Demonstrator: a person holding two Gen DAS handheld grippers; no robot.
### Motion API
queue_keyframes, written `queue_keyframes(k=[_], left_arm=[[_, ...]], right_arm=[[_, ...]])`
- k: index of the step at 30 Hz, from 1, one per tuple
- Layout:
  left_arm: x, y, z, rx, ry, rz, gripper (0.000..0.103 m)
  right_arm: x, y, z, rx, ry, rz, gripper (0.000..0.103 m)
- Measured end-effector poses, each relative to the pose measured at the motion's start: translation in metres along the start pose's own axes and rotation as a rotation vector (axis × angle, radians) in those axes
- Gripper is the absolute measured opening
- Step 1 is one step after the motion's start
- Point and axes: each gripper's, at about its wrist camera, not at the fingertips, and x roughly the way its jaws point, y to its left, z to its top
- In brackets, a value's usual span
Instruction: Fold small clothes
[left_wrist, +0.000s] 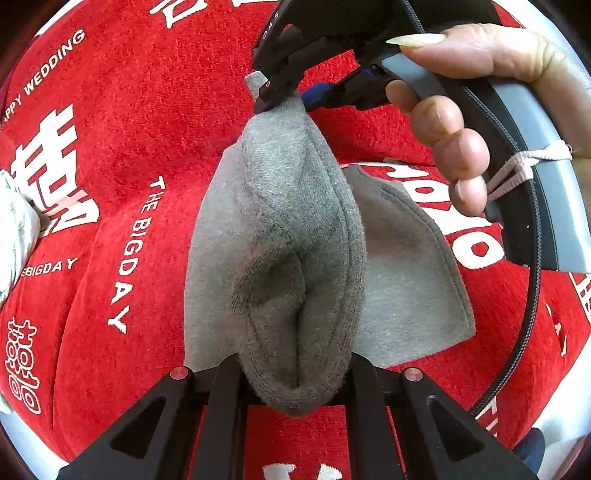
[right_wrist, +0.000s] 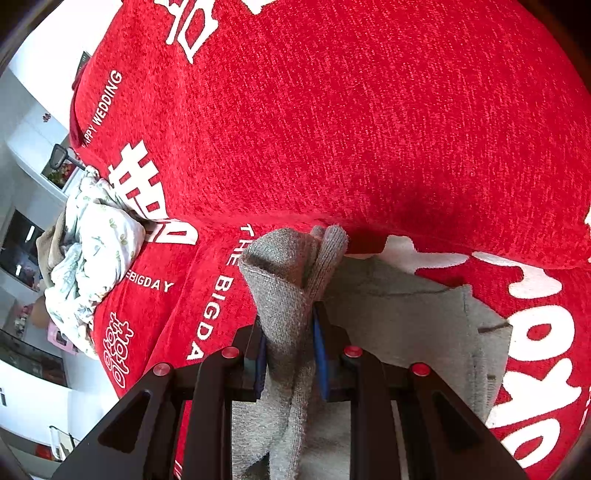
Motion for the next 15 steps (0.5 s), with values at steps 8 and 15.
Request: queue_keyframes(k=[8, 15], left_arm=[[0.001, -0.013, 0.000, 0.029, 0.003, 0.006, 0.010], [0.004, -0.030, -0.001, 0.059, 0.009, 0.005, 0.010]], right_arm=[[-0.010, -0.012, -0.003, 0.004, -0.013, 0.014, 0.023], [-0.018, -0.030, -0.006, 0.013, -0.013, 0.011, 0.023]])
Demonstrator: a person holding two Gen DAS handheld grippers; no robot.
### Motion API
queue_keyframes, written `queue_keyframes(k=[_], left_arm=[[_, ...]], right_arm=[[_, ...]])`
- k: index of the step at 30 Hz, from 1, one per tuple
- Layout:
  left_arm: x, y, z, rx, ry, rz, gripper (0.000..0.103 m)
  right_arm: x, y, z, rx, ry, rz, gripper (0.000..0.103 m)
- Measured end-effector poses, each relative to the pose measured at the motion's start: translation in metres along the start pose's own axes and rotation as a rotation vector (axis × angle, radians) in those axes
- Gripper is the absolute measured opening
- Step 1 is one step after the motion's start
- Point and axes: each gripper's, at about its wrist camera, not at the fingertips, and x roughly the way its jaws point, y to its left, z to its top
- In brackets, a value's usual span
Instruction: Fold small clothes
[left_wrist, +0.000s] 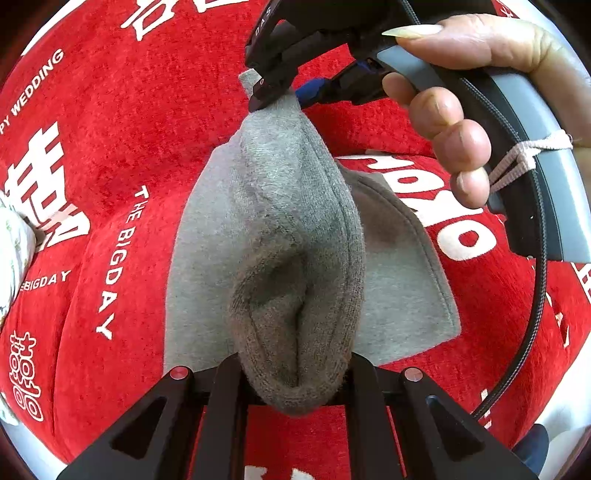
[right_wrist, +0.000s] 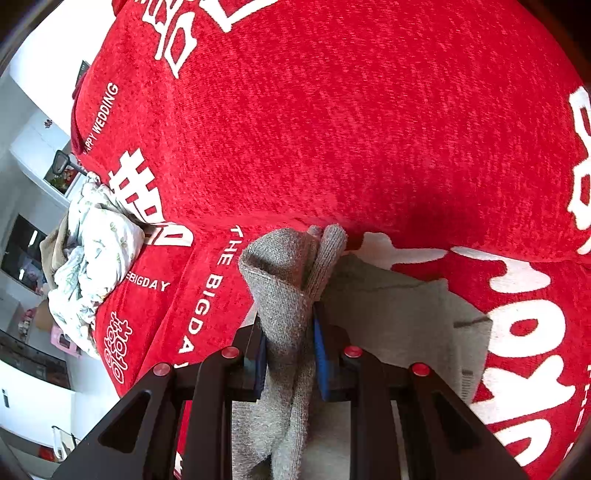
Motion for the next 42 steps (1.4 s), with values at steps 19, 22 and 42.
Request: queue_keyframes(k=[19, 22, 42], left_arm=[[0.015, -0.045, 0.007, 0.078, 0.020, -0.007, 0.010], [0.017, -0.053, 0.007, 0.092, 0.024, -0.006, 0.010], [0.030, -0.072, 0.009, 0.151, 0.047, -0.004, 0.010]], right_arm=[[-0.013, -0.049, -0.011, 0.037, -0.012, 0.021, 0.023], [-0.015, -0.058, -0.013, 0.045, -0.013, 0.022, 0.023], [-0.012, -0.098, -0.024, 0.126, -0.027, 0.069, 0.023]])
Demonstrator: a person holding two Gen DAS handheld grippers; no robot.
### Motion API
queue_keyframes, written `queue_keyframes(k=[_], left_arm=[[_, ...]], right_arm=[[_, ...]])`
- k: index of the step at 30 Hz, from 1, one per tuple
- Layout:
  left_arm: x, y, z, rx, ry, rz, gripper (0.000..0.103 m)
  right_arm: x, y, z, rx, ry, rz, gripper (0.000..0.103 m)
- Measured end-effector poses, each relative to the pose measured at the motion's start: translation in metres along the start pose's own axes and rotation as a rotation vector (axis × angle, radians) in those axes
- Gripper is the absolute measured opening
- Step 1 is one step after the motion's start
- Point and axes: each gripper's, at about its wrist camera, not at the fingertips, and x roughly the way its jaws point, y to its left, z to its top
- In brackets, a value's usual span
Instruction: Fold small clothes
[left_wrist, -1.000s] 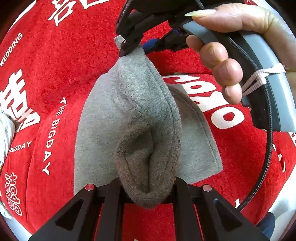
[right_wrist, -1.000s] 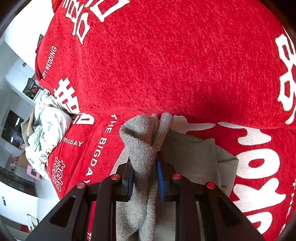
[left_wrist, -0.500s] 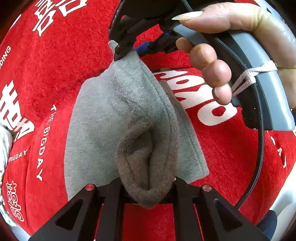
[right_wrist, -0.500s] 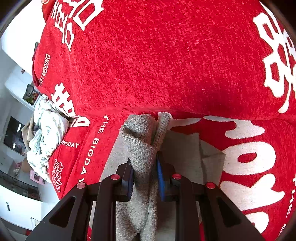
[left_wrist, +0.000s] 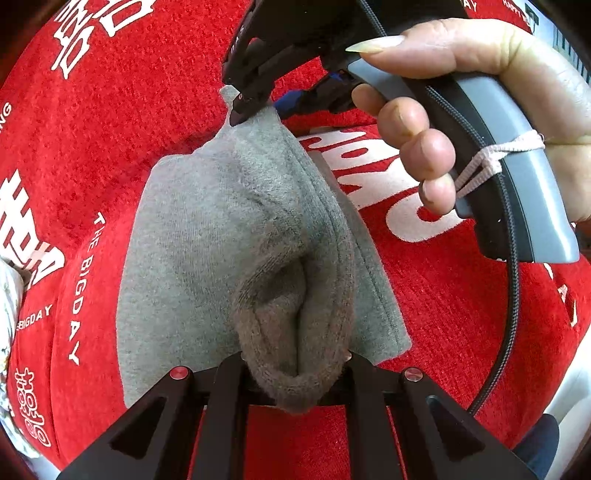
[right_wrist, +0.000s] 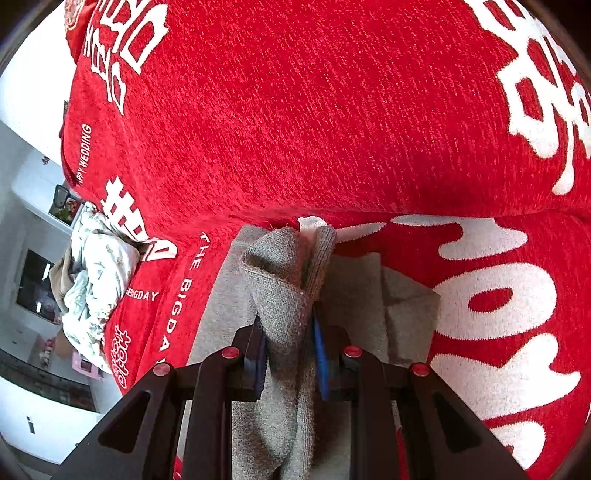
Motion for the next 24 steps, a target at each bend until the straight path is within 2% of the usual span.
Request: queue_keyframes(k=[18, 24], left_arm=[[0.025, 0.002, 0.005, 0.008, 0.048, -0.008, 0.010], [0.031, -0.003, 0.006, 0.025, 0.046, 0.028, 0.010]], right_arm=[[0.015, -0.031, -0.007, 0.077, 0.012, -0.003, 0.023], [0.022, -0.044, -0.010, 0.111, 0.018, -0.004, 0.023]])
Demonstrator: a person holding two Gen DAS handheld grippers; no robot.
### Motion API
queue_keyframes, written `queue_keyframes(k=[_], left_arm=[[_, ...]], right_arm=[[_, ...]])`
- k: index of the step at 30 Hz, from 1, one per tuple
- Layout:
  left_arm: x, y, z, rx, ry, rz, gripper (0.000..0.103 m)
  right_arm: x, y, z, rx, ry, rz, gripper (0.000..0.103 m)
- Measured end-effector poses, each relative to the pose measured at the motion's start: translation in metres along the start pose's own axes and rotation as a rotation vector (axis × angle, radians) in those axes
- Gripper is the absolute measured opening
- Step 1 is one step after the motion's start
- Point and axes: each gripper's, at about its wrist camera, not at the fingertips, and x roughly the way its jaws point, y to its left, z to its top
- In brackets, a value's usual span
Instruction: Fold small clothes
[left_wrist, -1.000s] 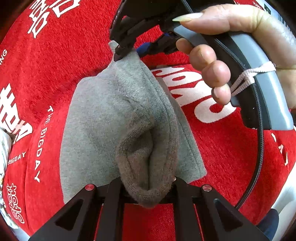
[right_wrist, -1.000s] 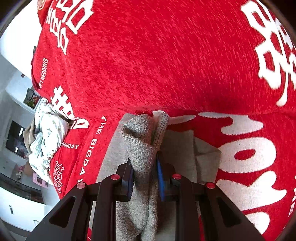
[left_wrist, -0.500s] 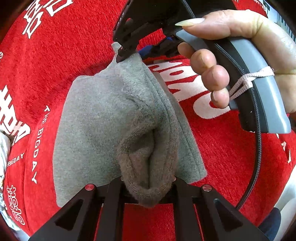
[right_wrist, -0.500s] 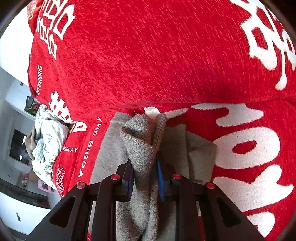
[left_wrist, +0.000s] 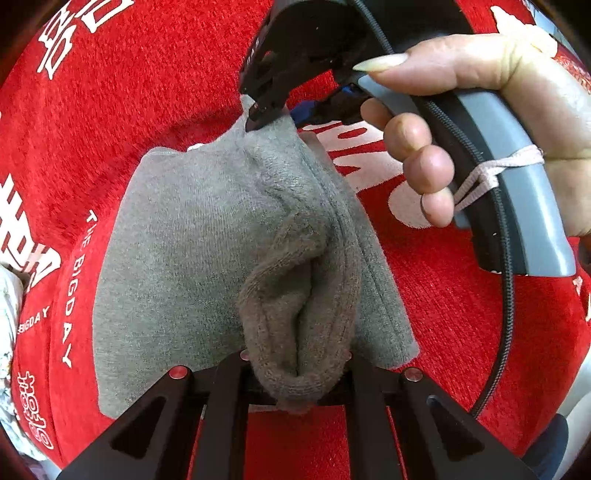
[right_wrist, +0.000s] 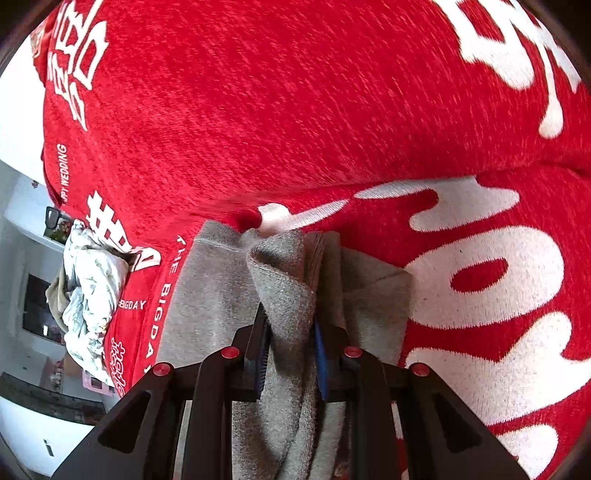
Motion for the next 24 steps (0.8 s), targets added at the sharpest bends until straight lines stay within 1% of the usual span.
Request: queue_keyframes(k=[10, 12, 15, 17, 20, 24], left_arm=[[0.002, -0.013, -0.002, 0.053, -0.021, 0.069, 0.010], [-0.003, -0.012, -0.001, 0.045, -0.022, 0.054, 0.010], [-0.014, -0.007, 0.004, 0.020, -0.035, 0.012, 0.010], [-0.017, -0.008, 0.006, 0.015, -0.038, -0.002, 0.010], [-0.013, -0.011, 0.007, 0.015, -0.029, -0.018, 0.010], [0.002, -0.006, 0.004, 0.000, -0.011, -0.050, 0.010]], right_arm=[[0.006, -0.023, -0.005, 0.067, -0.015, 0.037, 0.023], [0.000, -0.022, -0.004, 0.085, -0.026, 0.050, 0.023], [-0.015, -0.011, -0.001, 0.057, -0.057, 0.085, 0.023], [-0.022, -0.006, 0.002, 0.046, -0.073, 0.095, 0.023], [-0.020, -0.010, 0.004, 0.054, -0.064, 0.071, 0.023], [-0.004, -0.034, -0.003, 0.112, -0.036, 0.039, 0.023]])
